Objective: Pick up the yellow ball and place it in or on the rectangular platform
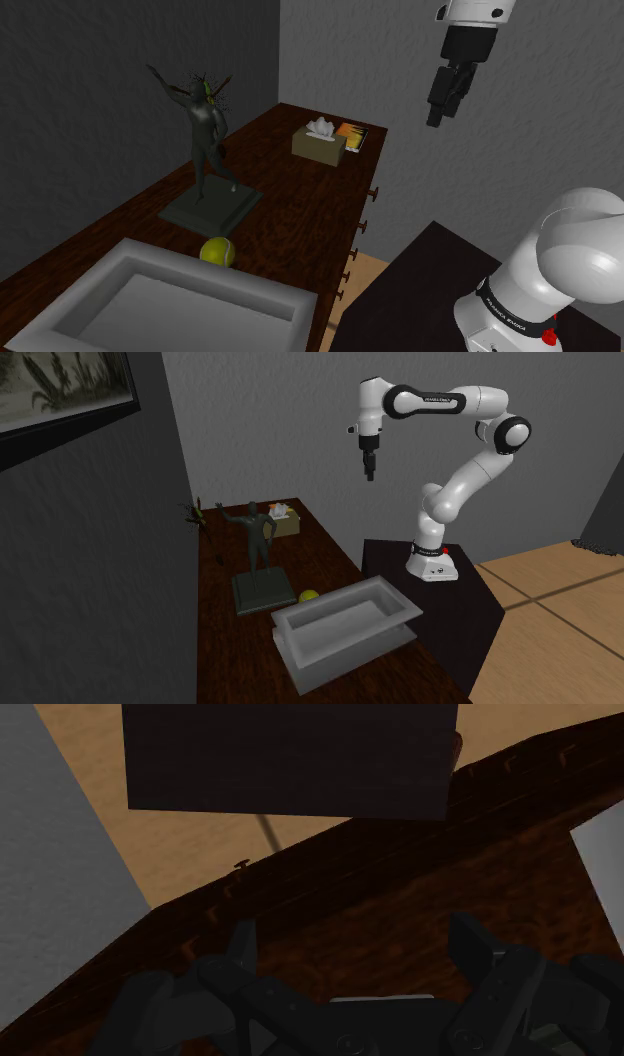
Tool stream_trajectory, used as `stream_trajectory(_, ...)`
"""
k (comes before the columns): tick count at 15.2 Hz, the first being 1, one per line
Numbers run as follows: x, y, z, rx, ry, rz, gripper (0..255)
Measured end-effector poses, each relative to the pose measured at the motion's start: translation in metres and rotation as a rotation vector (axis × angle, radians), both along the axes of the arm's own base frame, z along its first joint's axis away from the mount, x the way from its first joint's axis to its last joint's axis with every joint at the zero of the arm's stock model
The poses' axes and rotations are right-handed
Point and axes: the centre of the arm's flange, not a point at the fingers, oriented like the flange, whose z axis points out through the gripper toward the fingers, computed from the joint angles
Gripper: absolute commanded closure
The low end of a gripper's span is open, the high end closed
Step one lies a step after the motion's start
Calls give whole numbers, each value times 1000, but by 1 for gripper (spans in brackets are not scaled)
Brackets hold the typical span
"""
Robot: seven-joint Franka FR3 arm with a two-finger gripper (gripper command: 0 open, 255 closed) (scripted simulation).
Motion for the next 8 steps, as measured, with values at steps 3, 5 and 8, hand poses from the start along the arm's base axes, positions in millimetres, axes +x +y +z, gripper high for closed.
stream_trajectory(3,3,15,-7,-5,-10,-1,0)
stream_trajectory(5,7,38,-12,-13,-25,-1,0)
stream_trajectory(8,18,70,-34,-26,-50,-4,0)
